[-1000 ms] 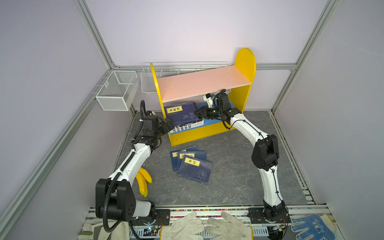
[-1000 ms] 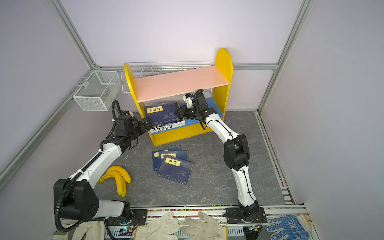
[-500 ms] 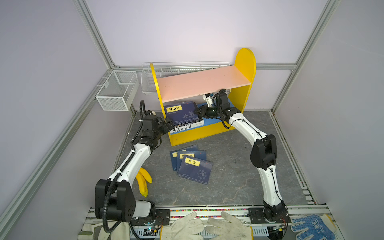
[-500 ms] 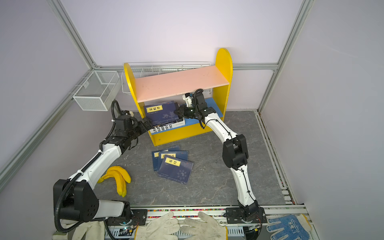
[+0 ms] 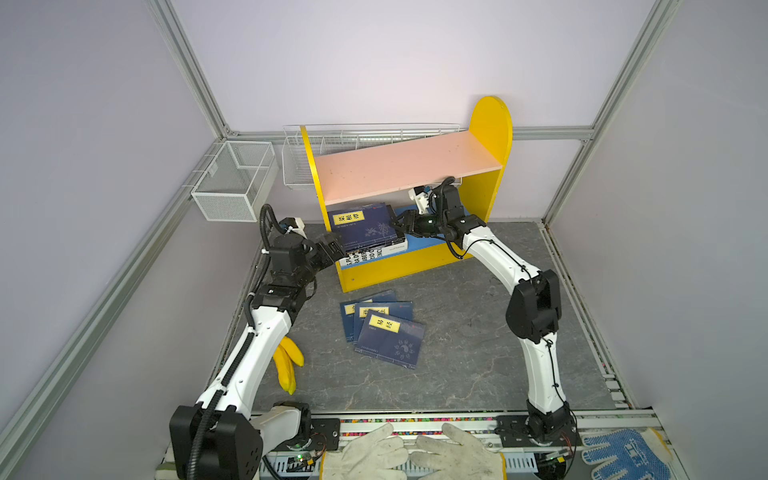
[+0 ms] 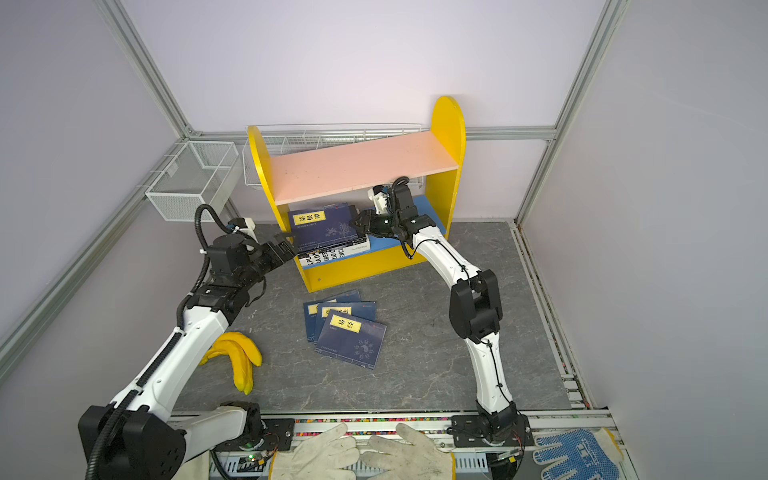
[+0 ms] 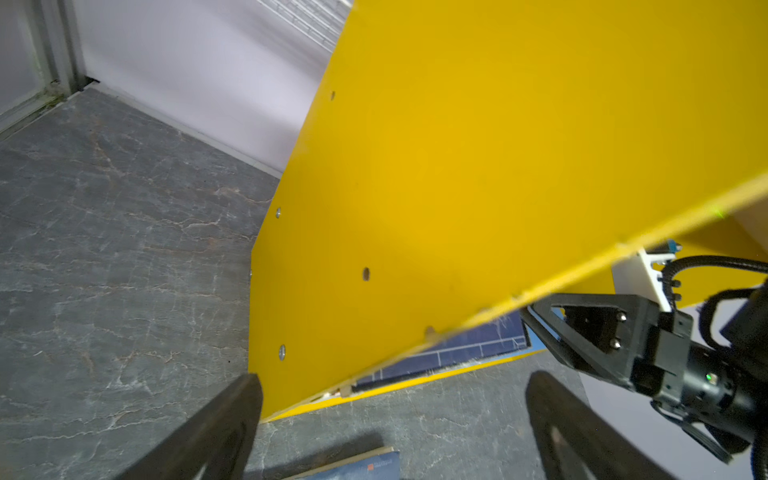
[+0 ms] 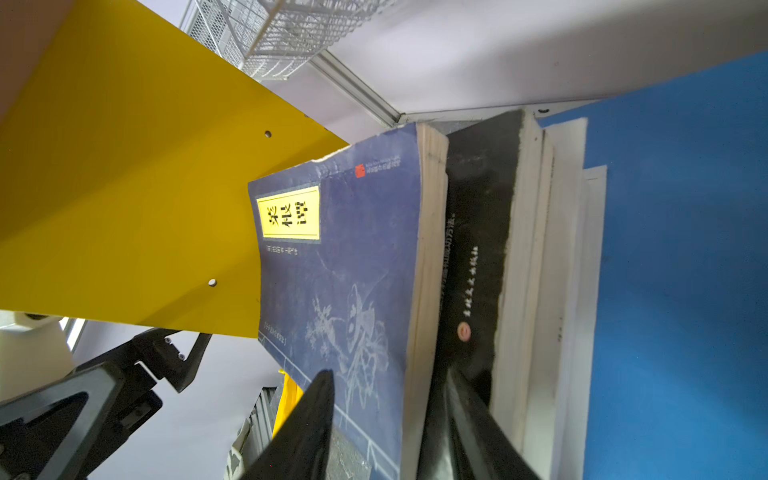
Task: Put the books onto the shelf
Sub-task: 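Release the blue book and lower both grippers to the blue books on the table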
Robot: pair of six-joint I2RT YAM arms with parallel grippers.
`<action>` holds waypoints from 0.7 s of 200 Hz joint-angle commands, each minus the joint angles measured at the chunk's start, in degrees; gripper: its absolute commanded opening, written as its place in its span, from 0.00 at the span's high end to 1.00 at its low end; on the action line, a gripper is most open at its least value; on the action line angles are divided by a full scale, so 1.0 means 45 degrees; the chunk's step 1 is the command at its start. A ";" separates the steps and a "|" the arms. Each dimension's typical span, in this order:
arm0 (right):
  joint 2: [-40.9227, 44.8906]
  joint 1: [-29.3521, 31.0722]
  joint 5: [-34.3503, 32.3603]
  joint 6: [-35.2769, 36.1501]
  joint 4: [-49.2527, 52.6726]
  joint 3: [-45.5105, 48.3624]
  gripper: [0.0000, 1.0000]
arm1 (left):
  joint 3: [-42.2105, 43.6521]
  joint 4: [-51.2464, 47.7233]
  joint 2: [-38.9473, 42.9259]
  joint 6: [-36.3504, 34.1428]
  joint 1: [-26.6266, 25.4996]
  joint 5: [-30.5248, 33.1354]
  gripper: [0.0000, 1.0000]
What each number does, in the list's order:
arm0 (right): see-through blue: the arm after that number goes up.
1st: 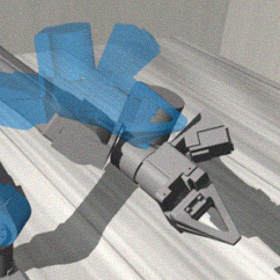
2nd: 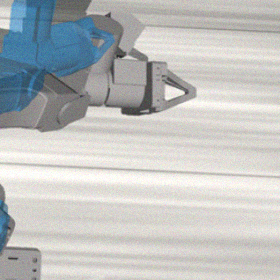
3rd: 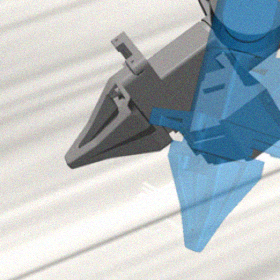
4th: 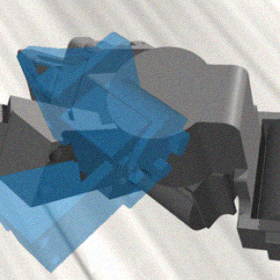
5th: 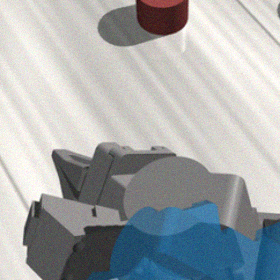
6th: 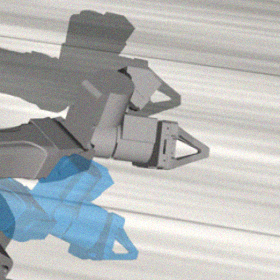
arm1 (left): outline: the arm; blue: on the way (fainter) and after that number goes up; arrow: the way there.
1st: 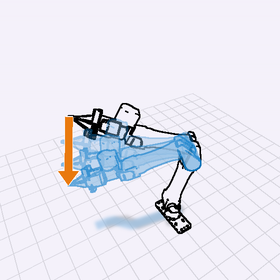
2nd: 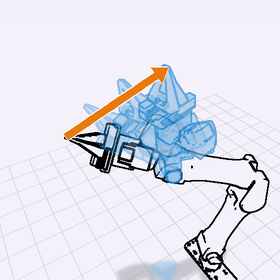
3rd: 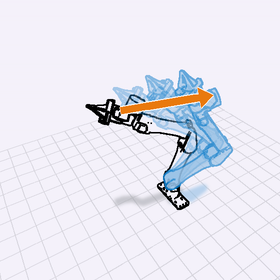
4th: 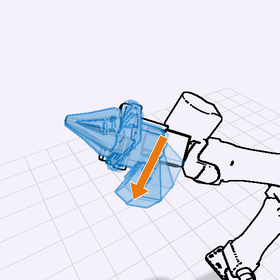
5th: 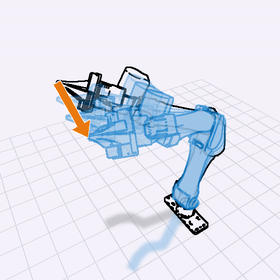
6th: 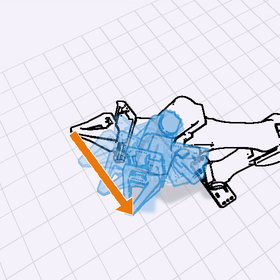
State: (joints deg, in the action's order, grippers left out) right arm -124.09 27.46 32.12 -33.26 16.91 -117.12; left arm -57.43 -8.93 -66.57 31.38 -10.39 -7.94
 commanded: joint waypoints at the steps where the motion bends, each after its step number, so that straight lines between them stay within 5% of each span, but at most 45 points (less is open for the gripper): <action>1: 0.2268 -0.0120 -0.0636 0.0847 -0.0597 0.1118 0.50 | 0.0516 -0.0737 0.0647 -0.0779 0.0063 -0.1593 0.01; 33: 0.5258 -0.0091 -0.2663 -0.0121 -0.2692 0.6044 0.35 | 0.1765 -0.1710 0.1947 -0.0239 0.0002 -0.2829 0.01; 67: 0.7975 0.0045 -0.3800 -0.0466 -0.2361 0.9551 0.28 | 0.2734 -0.3239 0.3047 0.0041 -0.0871 -0.3016 0.00; 140: 1.2143 0.1721 -0.4861 -0.3318 -0.2770 1.7574 0.11 | 0.6241 -0.2313 0.4006 0.2026 -0.3454 -0.1292 0.01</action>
State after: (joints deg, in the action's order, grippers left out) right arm -72.60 32.99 12.47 -41.74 6.44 -46.48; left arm -32.86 -21.32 -49.78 36.16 -24.05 -18.00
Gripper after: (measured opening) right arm 0.875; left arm 0.992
